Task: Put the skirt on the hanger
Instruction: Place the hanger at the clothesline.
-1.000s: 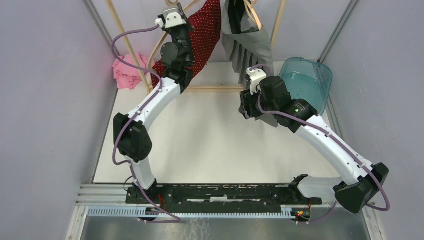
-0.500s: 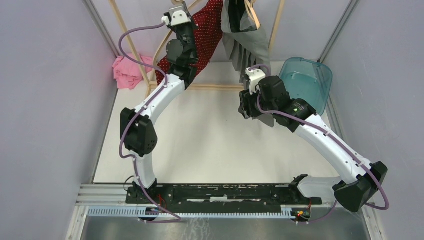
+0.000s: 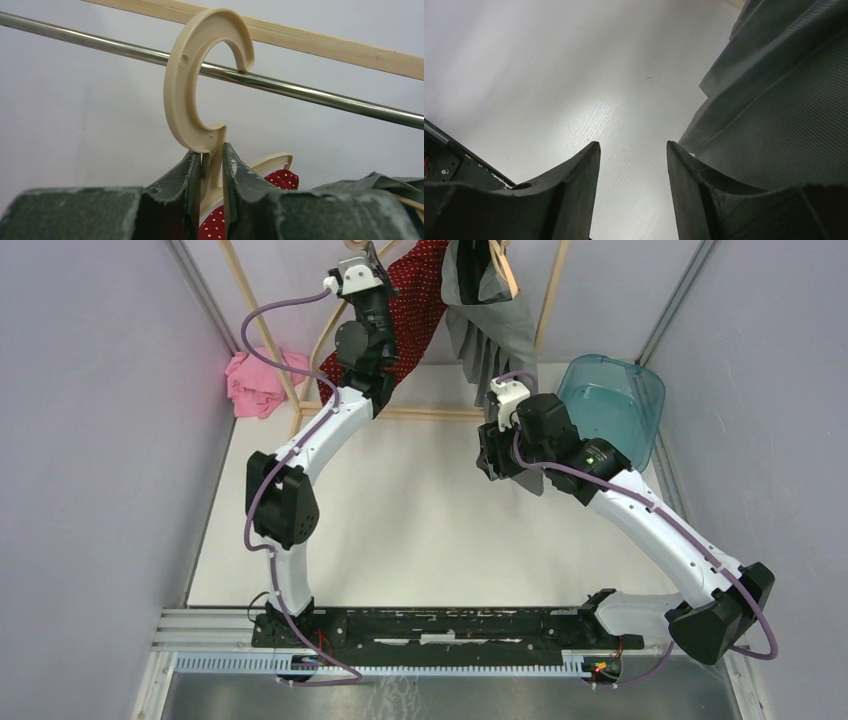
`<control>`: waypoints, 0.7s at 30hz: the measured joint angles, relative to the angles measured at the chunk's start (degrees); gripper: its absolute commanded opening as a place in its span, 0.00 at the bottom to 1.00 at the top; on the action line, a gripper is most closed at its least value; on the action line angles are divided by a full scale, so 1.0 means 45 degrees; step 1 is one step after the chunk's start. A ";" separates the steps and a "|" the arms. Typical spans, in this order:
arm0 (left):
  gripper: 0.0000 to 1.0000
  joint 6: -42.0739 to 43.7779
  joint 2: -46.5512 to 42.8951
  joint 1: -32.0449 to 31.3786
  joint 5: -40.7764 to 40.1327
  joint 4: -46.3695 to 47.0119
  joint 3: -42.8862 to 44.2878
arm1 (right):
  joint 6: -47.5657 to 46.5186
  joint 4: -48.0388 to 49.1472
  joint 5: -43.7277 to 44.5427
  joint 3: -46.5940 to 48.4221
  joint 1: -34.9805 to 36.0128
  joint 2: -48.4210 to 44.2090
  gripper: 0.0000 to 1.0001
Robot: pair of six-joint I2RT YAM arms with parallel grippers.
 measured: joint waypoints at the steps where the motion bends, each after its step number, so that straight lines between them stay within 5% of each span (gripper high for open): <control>1: 0.03 -0.0087 0.0044 0.0000 -0.0005 0.0044 0.0019 | 0.0000 -0.0005 -0.0010 -0.0019 0.0000 0.0000 0.57; 21: 0.03 -0.1433 0.1467 0.0000 -0.0209 0.0631 0.1564 | 0.0000 -0.0010 -0.0029 -0.0389 -0.0019 -0.0253 0.57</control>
